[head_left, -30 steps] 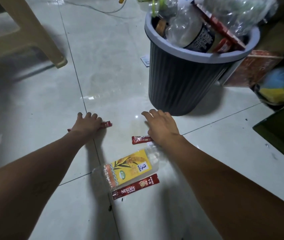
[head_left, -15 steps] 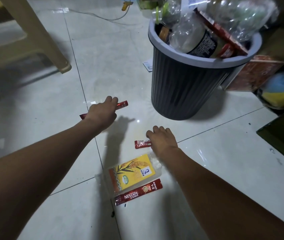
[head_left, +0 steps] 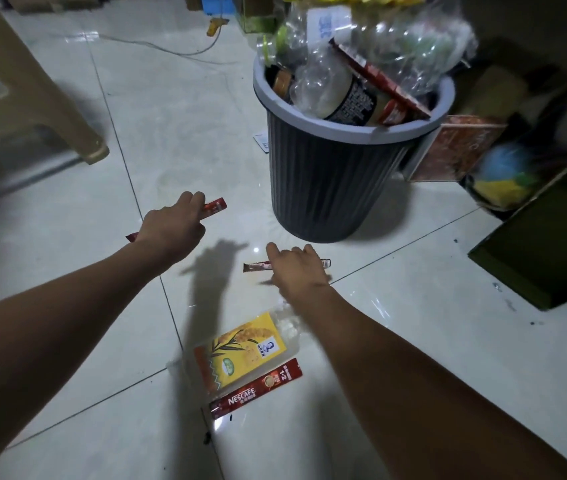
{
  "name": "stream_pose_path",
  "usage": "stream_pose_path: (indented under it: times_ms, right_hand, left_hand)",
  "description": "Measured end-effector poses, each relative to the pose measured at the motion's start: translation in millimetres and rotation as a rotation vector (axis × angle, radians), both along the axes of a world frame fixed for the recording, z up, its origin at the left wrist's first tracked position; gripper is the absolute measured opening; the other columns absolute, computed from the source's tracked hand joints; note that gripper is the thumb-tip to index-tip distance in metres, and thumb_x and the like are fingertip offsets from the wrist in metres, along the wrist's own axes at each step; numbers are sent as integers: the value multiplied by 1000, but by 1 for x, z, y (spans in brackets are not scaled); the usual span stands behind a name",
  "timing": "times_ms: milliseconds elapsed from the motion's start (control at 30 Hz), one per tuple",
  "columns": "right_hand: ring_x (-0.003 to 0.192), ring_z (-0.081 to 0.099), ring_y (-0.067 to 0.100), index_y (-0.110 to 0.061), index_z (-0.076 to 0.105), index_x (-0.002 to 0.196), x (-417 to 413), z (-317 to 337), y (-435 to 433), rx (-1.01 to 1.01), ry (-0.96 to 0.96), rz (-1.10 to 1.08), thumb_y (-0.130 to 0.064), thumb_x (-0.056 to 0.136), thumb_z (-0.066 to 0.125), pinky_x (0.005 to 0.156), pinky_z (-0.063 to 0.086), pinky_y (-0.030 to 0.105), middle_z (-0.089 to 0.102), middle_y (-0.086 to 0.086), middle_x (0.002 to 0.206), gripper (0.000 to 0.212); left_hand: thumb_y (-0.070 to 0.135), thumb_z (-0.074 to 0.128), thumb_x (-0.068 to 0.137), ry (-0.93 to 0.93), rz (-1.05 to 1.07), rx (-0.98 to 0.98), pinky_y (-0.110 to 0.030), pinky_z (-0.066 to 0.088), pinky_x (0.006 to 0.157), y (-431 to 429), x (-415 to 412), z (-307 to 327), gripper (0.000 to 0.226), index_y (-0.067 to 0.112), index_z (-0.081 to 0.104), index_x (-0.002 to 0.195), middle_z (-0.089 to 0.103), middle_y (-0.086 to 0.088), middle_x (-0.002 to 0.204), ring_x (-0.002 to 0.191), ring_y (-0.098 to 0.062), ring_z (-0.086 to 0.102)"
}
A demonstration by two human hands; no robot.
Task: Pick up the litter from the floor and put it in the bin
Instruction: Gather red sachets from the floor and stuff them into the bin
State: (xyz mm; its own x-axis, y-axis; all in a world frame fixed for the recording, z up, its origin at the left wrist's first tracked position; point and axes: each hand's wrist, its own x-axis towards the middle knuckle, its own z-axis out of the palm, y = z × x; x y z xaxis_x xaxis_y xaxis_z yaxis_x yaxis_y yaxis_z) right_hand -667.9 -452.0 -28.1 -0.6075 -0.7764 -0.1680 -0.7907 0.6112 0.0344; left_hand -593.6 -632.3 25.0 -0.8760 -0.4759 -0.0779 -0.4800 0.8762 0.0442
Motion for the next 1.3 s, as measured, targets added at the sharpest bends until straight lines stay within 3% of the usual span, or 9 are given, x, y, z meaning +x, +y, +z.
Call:
stream_pose_path:
  times_ms: [133, 200, 433, 567, 667, 767, 867, 1033, 1300]
  right_hand:
    - [102, 63, 28, -11, 48, 121, -4, 28, 6, -69, -27, -66, -11, 93, 48, 69, 35, 31, 66, 7, 110, 28]
    - [100, 63, 29, -11, 52, 120, -7, 50, 13, -98, -44, -92, -8, 92, 46, 66, 34, 30, 66, 7, 110, 28]
    - [101, 63, 35, -12, 53, 118, -31, 152, 25, -260, -55, -88, -35, 98, 45, 76, 45, 37, 66, 13, 110, 32]
    - [102, 63, 34, -11, 51, 125, -42, 213, 26, -340, -29, -30, -35, 99, 45, 79, 46, 38, 66, 15, 111, 36]
    - [99, 63, 35, -11, 51, 125, -46, 254, 33, -375, -10, 13, -36, 99, 44, 77, 45, 38, 65, 16, 108, 36]
    - [102, 62, 35, -11, 51, 127, -55, 292, 47, -388, 13, 27, -39, 98, 42, 81, 45, 39, 64, 16, 112, 41]
    - [104, 60, 34, -11, 51, 123, -69, 323, 62, -399, 23, -7, -39, 97, 44, 80, 44, 38, 64, 16, 109, 39]
    - [101, 60, 32, -12, 50, 121, -90, 372, 105, -418, 39, -111, -39, 96, 44, 74, 42, 36, 64, 13, 109, 37]
    - [89, 61, 29, -13, 50, 110, -116, 421, 138, -463, 78, -248, -41, 97, 42, 66, 39, 32, 64, 8, 100, 32]
  left_hand:
    - [3, 39, 87, 66, 6, 18, -37, 35, 63, 5, -3, 14, 17, 8, 38, 103, 46, -13, 102, 67, -33, 45]
    - [4, 40, 87, 88, 19, 42, -38, 37, 64, 7, -4, 26, 16, 9, 38, 102, 47, -13, 101, 69, -35, 48]
    - [6, 43, 88, 149, 100, 46, -36, 36, 65, -3, -22, 109, 14, 11, 30, 91, 47, -10, 86, 70, -34, 47]
    - [8, 46, 86, 222, 127, 59, -38, 38, 62, -3, -34, 159, 21, 11, 26, 91, 54, -16, 79, 68, -37, 49]
    - [10, 44, 90, 283, 124, 113, -40, 40, 61, 4, -40, 190, 21, 12, 23, 89, 48, -15, 75, 65, -38, 49]
    - [17, 42, 96, 317, 76, 129, -44, 43, 66, 18, -43, 225, 18, 10, 26, 91, 44, -15, 83, 67, -40, 50]
    - [28, 43, 98, 301, 11, 26, -44, 45, 67, 32, -47, 261, 26, 5, 37, 108, 43, -16, 102, 78, -41, 56]
    - [31, 49, 96, 247, -54, -111, -42, 43, 77, 72, -66, 313, 35, 9, 50, 123, 47, -15, 109, 101, -33, 48]
    - [28, 55, 93, 225, -161, -174, -32, 35, 90, 132, -97, 336, 39, 30, 54, 132, 50, -6, 115, 111, -24, 40]
